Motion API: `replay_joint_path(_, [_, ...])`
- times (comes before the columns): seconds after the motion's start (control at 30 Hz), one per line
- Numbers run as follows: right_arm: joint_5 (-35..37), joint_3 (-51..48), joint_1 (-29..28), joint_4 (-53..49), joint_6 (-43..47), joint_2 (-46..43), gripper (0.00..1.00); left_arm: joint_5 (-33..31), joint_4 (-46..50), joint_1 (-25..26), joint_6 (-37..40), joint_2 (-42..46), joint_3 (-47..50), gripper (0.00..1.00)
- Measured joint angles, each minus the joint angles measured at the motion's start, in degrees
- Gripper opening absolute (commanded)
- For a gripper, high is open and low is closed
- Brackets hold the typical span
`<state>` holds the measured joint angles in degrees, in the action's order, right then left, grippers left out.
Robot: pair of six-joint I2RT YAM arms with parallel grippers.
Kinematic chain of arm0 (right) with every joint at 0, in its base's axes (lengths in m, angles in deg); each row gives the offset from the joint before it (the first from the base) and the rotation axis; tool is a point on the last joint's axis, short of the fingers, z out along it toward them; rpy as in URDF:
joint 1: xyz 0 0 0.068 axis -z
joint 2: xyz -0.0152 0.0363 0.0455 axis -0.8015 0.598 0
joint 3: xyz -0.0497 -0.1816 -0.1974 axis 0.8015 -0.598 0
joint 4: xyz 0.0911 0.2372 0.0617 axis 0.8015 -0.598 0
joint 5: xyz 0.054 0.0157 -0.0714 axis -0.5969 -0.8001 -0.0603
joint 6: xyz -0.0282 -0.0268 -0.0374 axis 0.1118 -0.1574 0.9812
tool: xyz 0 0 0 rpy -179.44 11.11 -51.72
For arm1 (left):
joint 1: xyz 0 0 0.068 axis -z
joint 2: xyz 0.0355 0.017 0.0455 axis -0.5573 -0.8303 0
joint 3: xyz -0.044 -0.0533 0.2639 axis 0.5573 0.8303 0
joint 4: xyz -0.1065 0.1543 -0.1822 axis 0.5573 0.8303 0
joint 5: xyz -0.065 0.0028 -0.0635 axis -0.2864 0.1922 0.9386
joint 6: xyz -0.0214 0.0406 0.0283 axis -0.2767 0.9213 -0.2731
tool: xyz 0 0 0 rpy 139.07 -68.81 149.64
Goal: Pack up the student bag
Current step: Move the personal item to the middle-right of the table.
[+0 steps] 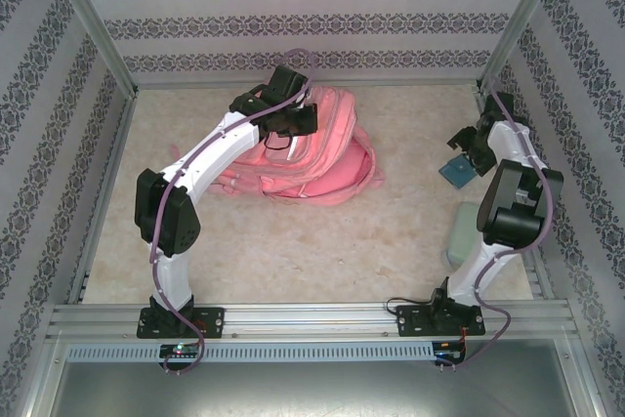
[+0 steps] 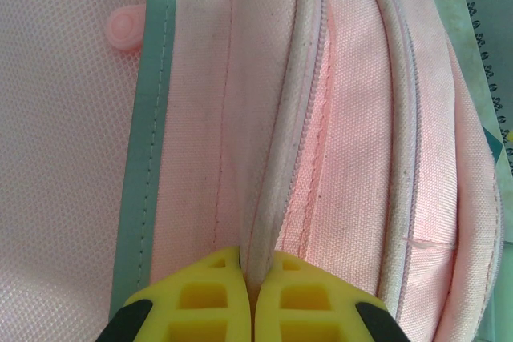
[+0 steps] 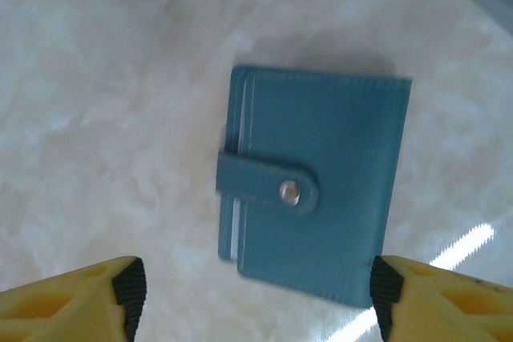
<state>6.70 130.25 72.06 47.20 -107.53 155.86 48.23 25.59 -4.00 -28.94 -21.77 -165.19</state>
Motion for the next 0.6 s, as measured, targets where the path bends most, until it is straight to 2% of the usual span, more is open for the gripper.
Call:
replay_joint_path(0.2, [0.24, 7.23, 1.11, -3.56, 0.48, 7.98, 0.70, 0.15, -0.42, 0.00, -0.39, 0.22, 0.44, 0.00])
replay_joint_path(0.3, [0.28, 9.05, 1.09, -5.33, 1.68, 10.80, 0.62, 0.17, -0.68, 0.00, -0.42, 0.26, 0.61, 0.00])
replay_joint_path(0.43, [0.68, 10.36, 0.55, -7.26, 3.37, 13.20, 0.40, 0.13, -0.68, 0.00, -0.42, 0.48, 0.63, 0.00])
replay_joint_path(0.6, [0.59, 12.83, -1.03, -9.53, 4.39, 15.39, 0.38, 0.09, -0.70, -0.15, -0.42, 1.14, 1.14, 0.00])
